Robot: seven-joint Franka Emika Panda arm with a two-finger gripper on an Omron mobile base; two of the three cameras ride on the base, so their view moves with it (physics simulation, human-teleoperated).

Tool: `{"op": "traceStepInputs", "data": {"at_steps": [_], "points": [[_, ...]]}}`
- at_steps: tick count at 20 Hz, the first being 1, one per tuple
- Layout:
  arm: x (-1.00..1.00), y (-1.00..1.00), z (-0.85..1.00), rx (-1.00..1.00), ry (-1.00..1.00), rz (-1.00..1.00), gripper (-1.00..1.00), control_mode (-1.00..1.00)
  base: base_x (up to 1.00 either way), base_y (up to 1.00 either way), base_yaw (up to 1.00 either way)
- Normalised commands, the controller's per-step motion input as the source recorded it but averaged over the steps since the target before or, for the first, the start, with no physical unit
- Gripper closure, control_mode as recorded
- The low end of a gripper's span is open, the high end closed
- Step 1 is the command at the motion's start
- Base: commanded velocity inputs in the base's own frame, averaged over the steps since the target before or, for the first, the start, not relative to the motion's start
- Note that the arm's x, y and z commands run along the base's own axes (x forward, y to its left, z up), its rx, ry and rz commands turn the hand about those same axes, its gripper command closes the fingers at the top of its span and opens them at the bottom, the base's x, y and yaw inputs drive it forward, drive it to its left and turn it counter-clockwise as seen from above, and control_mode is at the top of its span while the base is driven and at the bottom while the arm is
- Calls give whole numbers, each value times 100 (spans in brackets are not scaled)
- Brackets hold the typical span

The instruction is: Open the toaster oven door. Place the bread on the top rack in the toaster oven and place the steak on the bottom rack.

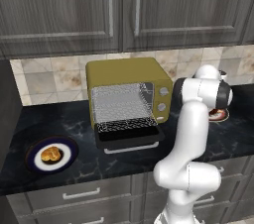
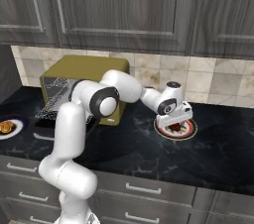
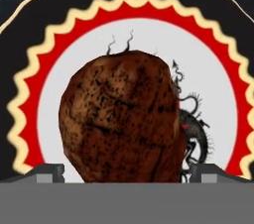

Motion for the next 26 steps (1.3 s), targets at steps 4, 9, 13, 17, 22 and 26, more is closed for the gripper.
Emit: {"op": "traceStepInputs", "data": {"at_steps": [4, 9, 13, 17, 22, 26], "points": [[9, 0, -16, 0, 2, 0, -100, -100, 0, 0, 0], [12, 0, -13, 0, 2, 0, -100, -100, 0, 0, 0], [6, 0, -15, 0, 7, 0, 100, -100, 0, 0, 0], [-2, 0, -6, 1, 7, 2, 100, -100, 0, 0, 0], [-23, 0, 11, 4, 2, 3, 100, -100, 0, 0, 0], [-48, 1, 32, 1, 0, 0, 100, -100, 0, 0, 0]]}}
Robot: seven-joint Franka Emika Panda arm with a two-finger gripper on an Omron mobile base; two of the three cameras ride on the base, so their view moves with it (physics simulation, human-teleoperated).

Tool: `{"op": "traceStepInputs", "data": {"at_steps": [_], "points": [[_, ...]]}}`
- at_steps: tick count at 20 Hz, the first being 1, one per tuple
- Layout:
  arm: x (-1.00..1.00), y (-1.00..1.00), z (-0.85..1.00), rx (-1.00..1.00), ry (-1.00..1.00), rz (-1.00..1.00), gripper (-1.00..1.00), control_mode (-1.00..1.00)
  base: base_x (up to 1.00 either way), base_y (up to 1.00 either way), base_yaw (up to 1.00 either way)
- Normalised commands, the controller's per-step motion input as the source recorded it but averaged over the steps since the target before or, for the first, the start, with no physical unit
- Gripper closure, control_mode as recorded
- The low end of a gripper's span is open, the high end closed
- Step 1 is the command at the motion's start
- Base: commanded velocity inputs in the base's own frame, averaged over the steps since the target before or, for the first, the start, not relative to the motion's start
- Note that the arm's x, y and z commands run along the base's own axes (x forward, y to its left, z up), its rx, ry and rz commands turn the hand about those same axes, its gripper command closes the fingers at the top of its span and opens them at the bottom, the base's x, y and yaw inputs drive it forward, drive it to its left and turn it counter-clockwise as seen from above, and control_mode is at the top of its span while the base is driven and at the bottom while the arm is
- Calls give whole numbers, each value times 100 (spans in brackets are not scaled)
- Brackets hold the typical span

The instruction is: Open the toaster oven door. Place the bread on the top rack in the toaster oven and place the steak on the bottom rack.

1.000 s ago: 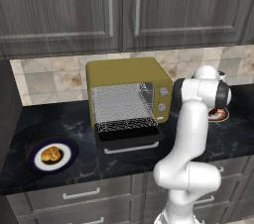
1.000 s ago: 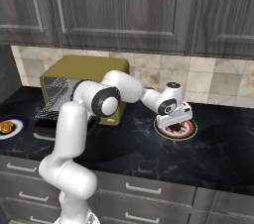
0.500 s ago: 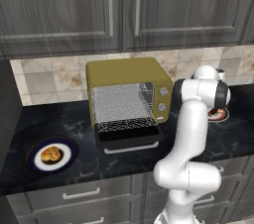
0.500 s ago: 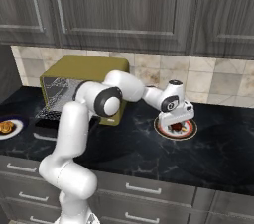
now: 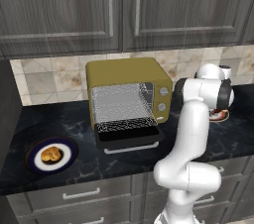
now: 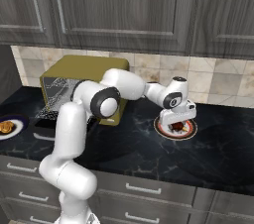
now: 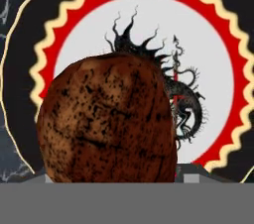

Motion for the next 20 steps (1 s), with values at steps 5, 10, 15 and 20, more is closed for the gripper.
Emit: {"op": "traceStepInputs", "data": {"at_steps": [5, 10, 15, 20], "points": [[-52, 12, 31, 0, 0, 3, 100, -100, 0, 0, 0], [-56, 23, 20, 0, 0, 9, 100, -100, 0, 0, 0], [-64, 26, 12, -1, -3, 14, 100, -100, 0, 0, 0], [-55, 30, 24, 0, -5, 10, 100, -100, 0, 0, 0]]}}
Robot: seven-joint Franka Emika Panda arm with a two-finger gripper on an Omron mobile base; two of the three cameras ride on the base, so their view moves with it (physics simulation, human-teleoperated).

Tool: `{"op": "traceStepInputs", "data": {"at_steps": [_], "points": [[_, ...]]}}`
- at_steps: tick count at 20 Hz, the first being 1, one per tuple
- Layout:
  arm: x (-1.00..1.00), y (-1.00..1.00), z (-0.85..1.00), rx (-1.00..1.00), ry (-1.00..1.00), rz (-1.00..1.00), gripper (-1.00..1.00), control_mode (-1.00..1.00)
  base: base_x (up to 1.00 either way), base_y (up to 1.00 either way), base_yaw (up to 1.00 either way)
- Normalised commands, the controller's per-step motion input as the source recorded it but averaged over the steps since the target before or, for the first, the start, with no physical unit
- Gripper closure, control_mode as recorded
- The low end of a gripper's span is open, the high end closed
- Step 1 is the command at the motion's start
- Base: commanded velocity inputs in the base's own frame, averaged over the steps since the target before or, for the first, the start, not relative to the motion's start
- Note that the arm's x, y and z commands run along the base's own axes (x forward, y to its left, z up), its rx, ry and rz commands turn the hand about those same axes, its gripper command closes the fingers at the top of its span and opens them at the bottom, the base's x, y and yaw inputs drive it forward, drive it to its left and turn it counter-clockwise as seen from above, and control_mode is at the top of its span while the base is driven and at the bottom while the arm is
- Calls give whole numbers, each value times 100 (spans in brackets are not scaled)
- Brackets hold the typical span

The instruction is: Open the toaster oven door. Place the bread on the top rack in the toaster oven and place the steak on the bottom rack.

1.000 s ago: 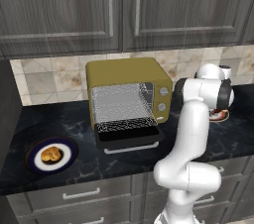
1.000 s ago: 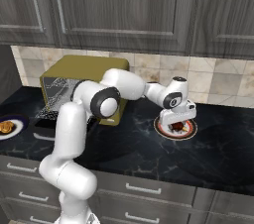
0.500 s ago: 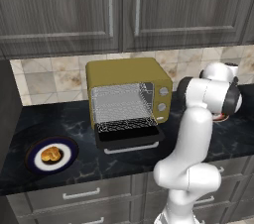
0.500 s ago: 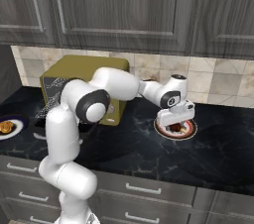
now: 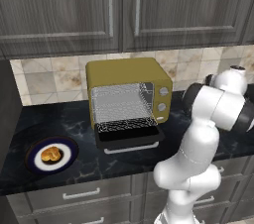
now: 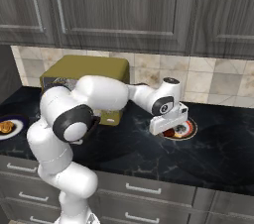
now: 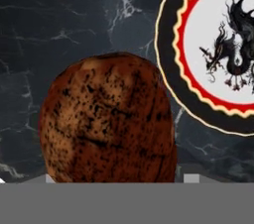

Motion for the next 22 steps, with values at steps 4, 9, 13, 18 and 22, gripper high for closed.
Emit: {"op": "traceStepInputs", "data": {"at_steps": [4, 9, 13, 18, 22], "points": [[-48, 35, 33, -1, 0, 16, 100, -100, 0, 0, 0], [-34, 50, 32, -2, 0, 15, 100, -100, 0, 0, 0], [-27, 60, 23, 0, 0, 14, 100, -100, 0, 0, 0], [-14, 66, 23, 0, 8, 2, 100, -100, 0, 0, 0], [-5, 70, 23, 0, 9, 0, 100, -100, 0, 0, 0]]}}
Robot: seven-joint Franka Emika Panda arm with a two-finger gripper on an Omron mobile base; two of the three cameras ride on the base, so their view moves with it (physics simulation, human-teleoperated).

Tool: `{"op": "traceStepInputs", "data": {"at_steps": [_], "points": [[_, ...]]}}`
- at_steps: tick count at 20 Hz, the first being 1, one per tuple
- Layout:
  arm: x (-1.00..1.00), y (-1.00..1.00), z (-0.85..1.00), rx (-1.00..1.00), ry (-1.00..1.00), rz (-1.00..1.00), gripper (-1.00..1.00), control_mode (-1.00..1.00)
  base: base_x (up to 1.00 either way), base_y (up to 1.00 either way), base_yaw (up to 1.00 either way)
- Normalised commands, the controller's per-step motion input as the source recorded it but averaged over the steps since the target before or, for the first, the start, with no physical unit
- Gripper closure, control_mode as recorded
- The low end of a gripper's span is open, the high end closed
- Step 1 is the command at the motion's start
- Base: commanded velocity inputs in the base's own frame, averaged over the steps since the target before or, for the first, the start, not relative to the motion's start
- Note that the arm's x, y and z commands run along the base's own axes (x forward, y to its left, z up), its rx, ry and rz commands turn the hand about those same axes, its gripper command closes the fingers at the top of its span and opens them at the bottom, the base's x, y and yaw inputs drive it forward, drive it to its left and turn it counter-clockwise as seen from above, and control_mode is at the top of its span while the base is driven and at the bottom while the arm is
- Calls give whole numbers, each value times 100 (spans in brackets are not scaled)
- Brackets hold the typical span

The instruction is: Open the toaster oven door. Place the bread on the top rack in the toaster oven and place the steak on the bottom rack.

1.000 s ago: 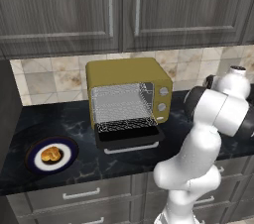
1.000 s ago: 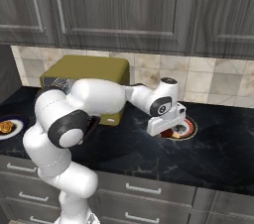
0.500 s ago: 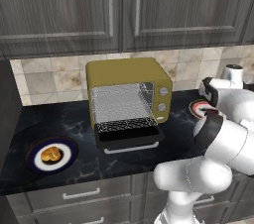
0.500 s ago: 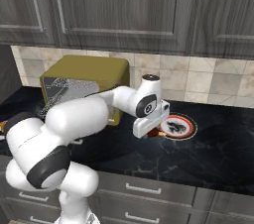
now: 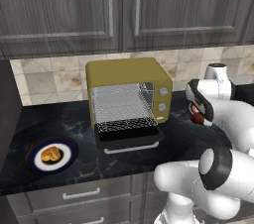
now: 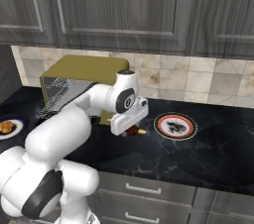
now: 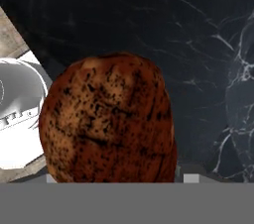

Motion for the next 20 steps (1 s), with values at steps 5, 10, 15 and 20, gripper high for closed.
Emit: {"op": "traceStepInputs", "data": {"at_steps": [5, 10, 15, 20], "points": [[-1, 74, 17, 0, 1, 3, 100, -100, 0, 0, 0], [1, 73, 8, 2, 1, 4, 100, -100, 0, 0, 0], [7, 78, 1, 3, 0, 0, 100, -100, 0, 0, 0], [26, 75, 7, 0, -2, -6, 100, -100, 0, 0, 0]]}}
